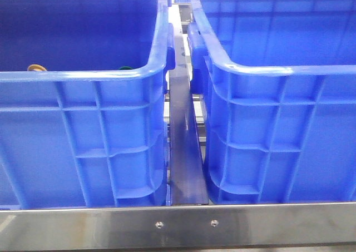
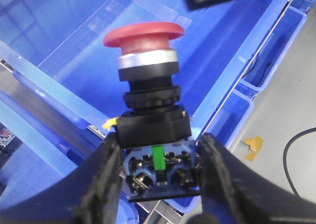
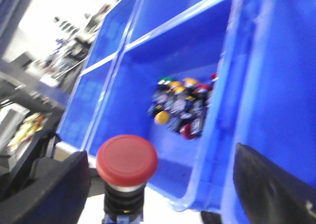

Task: Pick red and yellow buttons and place in box
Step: 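Grasp the red button's cap with the right gripper, release left gripper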

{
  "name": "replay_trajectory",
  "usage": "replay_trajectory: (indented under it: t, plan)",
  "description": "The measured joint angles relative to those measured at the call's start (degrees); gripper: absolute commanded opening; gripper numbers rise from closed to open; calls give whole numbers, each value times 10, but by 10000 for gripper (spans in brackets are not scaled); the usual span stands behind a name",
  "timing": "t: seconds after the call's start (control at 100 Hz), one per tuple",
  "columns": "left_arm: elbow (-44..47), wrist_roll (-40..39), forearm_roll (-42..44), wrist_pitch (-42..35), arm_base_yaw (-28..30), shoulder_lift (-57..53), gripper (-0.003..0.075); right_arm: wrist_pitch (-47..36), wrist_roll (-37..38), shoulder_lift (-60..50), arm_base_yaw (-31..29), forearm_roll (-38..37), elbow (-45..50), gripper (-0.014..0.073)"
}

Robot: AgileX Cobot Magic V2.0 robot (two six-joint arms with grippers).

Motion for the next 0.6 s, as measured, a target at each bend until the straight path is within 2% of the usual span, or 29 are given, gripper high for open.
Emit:
replay_trajectory:
  t: [0.31, 0.6]
  plan:
    - [0, 0, 0, 0, 0, 0, -19, 41, -45, 44, 6, 47, 0, 612]
    - [0, 0, 0, 1, 0, 0, -19, 37, -60, 78, 83, 48, -36, 612]
